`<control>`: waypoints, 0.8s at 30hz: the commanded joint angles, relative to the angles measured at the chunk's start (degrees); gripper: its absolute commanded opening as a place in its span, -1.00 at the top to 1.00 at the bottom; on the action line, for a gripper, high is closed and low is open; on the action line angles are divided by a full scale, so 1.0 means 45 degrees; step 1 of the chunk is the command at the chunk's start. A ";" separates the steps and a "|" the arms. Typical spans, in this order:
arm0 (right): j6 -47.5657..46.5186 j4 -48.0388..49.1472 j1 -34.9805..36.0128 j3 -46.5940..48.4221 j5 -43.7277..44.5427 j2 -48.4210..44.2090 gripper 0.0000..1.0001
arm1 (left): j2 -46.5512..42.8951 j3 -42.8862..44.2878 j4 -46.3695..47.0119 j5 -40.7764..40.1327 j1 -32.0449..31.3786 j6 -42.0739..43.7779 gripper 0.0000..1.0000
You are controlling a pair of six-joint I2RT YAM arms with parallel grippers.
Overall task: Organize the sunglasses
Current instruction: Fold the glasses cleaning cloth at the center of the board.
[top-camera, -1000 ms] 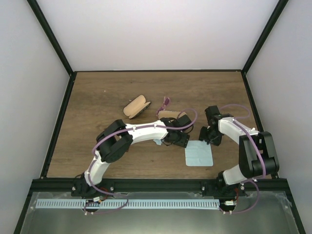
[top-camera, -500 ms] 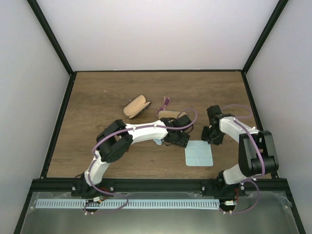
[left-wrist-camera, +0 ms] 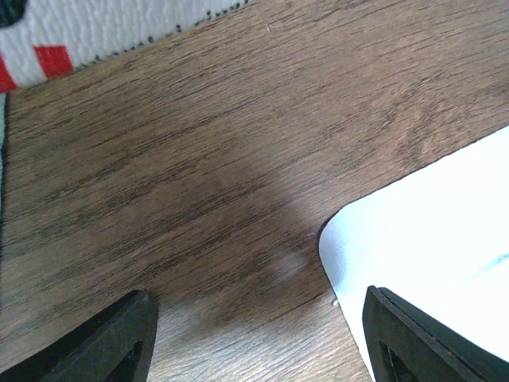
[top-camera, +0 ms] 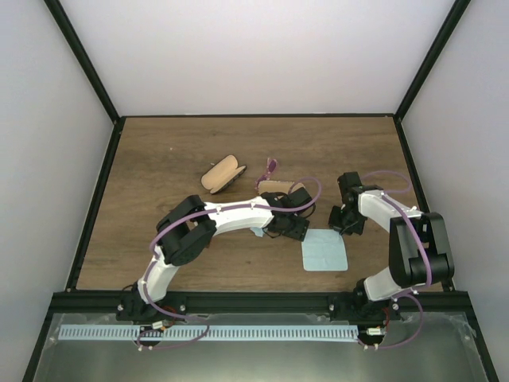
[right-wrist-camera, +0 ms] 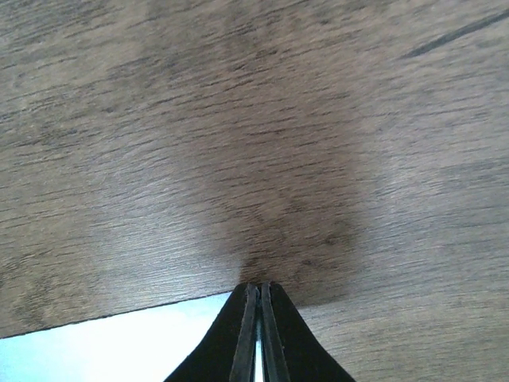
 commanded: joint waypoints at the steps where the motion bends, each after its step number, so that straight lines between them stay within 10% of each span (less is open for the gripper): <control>1: 0.0007 0.0194 -0.0037 -0.0029 -0.0344 0.0303 0.94 | -0.0261 -0.0250 -0.0180 -0.0060 -0.0065 -0.0069 -0.48; 10: -0.0018 0.0241 -0.0047 -0.0033 -0.0408 0.0138 0.93 | -0.0266 0.0341 -0.0545 0.0049 -0.0072 -0.0024 -0.94; 17: -0.0023 0.0262 -0.0037 -0.0053 -0.0449 0.0084 0.92 | 0.0708 0.1589 -0.1741 -0.0133 -0.0070 -0.0464 -0.47; 24: -0.0051 0.0308 -0.0018 -0.0075 -0.0541 0.0151 0.92 | 0.1617 0.3220 -0.3157 -0.0168 -0.0070 -0.1741 -0.51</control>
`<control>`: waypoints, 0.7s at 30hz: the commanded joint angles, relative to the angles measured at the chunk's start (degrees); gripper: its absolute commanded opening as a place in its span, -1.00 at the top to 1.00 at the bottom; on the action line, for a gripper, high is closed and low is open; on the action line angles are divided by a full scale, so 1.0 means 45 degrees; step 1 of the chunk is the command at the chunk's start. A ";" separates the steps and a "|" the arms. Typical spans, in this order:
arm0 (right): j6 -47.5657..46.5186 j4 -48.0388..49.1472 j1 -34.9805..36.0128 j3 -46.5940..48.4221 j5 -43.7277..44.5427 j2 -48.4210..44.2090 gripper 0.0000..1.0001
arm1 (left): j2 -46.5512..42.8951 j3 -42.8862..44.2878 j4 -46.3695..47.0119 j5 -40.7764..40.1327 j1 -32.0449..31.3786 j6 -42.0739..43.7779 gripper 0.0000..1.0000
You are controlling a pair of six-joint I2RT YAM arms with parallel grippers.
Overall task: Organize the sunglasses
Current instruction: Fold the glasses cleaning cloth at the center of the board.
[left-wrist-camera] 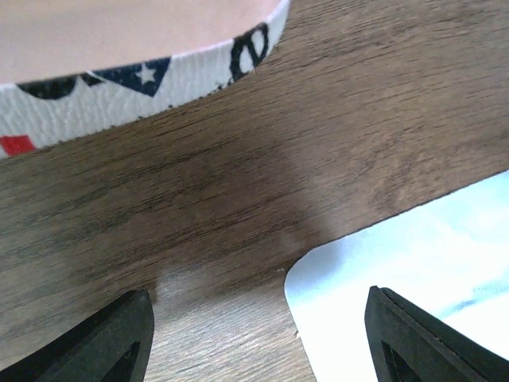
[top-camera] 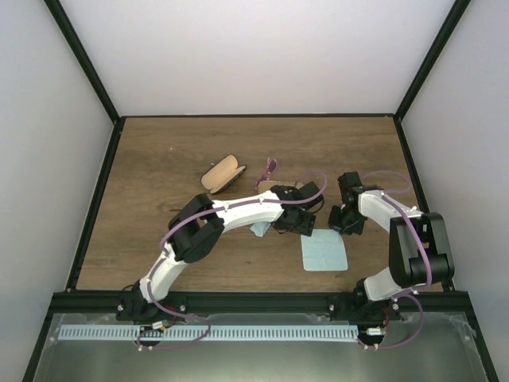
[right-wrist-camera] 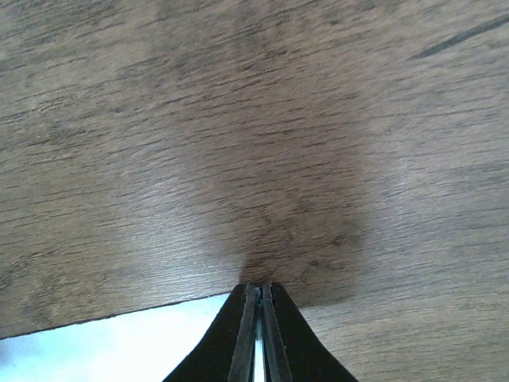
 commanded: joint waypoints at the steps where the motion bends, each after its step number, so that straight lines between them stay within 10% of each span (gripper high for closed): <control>1: -0.0067 0.0273 -0.0008 -0.0075 -0.0434 0.0181 0.92 | 0.0606 0.0848 -0.1456 -0.0090 -0.0078 -0.1039 -0.51; 21: -0.0085 0.0397 -0.0005 -0.0112 -0.0649 -0.0038 0.93 | 0.1821 0.2160 -0.2025 0.0536 -0.0480 -0.1928 0.09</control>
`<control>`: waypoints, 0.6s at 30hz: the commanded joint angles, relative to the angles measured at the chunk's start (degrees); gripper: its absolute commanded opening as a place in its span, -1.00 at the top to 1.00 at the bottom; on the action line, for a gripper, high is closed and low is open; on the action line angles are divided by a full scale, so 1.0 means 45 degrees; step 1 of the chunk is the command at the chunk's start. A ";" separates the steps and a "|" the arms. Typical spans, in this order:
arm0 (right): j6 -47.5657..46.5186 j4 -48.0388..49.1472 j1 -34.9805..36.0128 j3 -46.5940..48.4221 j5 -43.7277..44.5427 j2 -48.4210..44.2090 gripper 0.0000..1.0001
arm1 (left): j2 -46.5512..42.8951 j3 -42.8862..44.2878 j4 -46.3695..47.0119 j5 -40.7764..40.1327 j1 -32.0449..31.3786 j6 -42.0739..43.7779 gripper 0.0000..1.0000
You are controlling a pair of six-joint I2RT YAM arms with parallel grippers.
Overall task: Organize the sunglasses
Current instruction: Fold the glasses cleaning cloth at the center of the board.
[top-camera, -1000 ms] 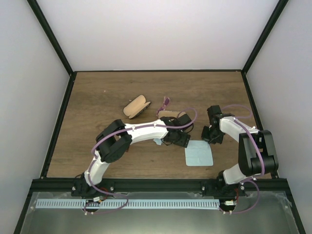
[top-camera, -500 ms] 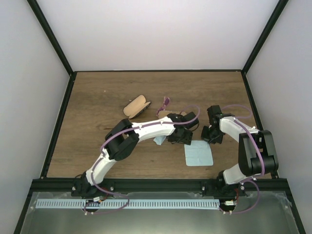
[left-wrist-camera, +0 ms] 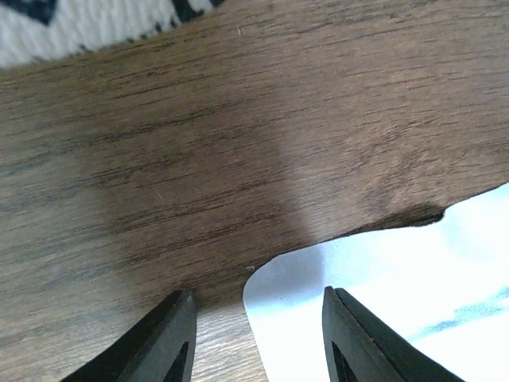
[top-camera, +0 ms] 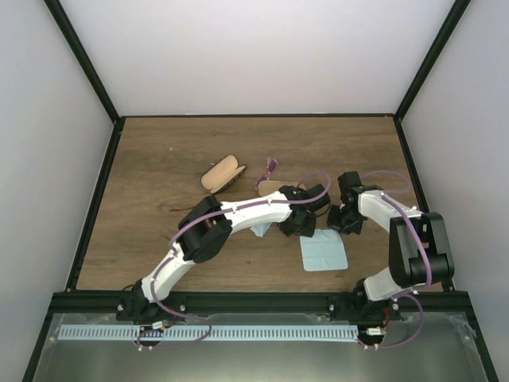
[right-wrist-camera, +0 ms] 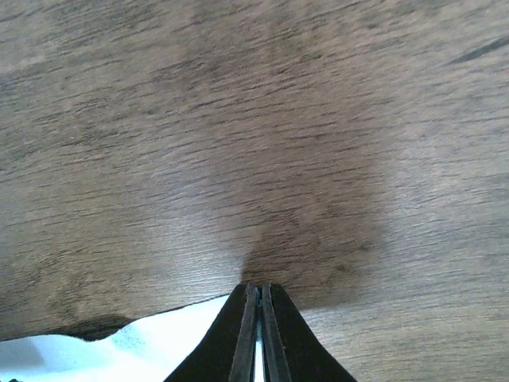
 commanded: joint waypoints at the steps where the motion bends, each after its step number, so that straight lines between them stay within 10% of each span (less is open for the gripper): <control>1: -0.0081 0.0185 -0.0008 -0.0107 -0.0222 -0.0052 0.93 | 0.0545 0.0220 -0.0407 0.0371 -0.0262 -0.0184 0.16; 18: -0.0085 0.0262 0.0041 -0.0187 -0.0356 -0.0200 0.94 | 0.0732 0.0203 -0.0684 0.0122 -0.0358 -0.0490 0.46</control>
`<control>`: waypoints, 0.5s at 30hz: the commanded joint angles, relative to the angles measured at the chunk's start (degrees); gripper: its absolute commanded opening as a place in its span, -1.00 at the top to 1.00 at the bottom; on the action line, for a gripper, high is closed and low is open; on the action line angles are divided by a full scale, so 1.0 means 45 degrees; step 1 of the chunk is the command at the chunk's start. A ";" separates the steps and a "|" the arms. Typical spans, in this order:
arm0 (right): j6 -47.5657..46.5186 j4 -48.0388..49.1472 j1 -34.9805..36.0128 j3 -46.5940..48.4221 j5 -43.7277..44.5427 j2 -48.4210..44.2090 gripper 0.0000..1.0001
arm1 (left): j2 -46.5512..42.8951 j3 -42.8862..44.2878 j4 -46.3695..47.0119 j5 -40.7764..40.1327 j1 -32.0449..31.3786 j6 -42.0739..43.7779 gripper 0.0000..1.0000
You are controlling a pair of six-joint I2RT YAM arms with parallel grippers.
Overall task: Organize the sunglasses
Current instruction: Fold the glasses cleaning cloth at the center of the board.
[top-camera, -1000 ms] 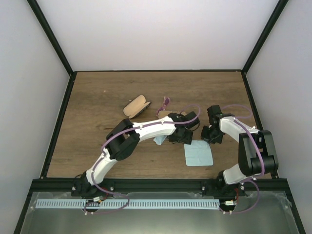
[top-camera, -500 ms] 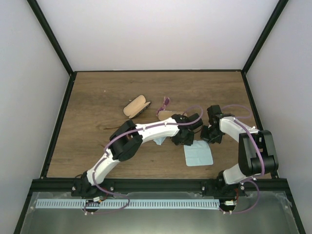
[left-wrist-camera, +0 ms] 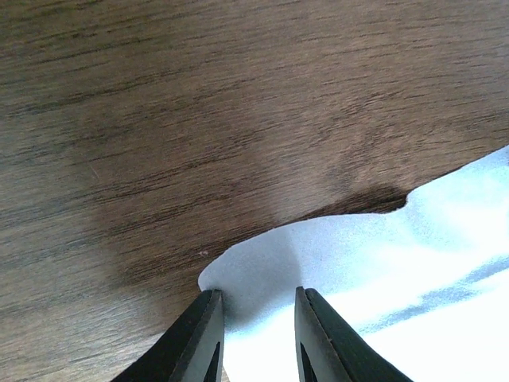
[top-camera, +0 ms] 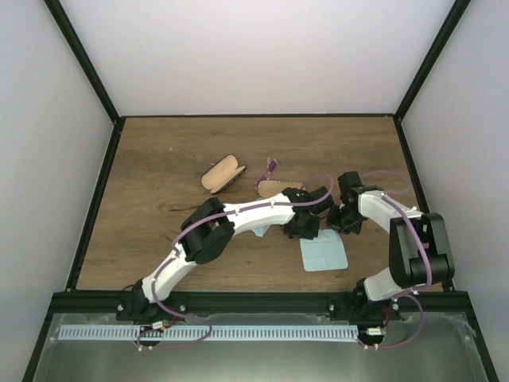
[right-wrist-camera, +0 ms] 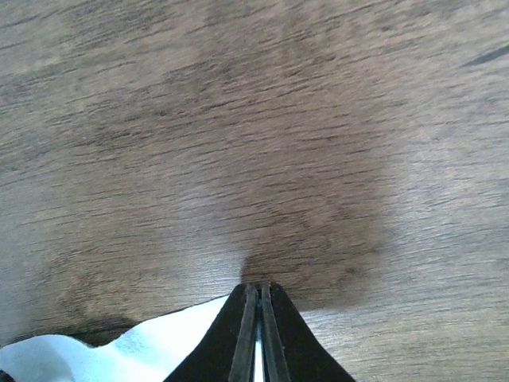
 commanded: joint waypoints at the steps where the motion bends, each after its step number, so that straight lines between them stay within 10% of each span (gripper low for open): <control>1: -0.0094 0.0101 0.0035 -0.0137 -0.0162 -0.0148 0.94 | 0.0429 -0.0182 -0.0648 -0.0347 -0.0111 -0.0223 0.48; 15: -0.0096 0.0072 0.0085 -0.0132 -0.0141 -0.0137 0.94 | 0.0359 -0.0180 -0.0791 -0.0771 -0.0022 -0.0172 0.91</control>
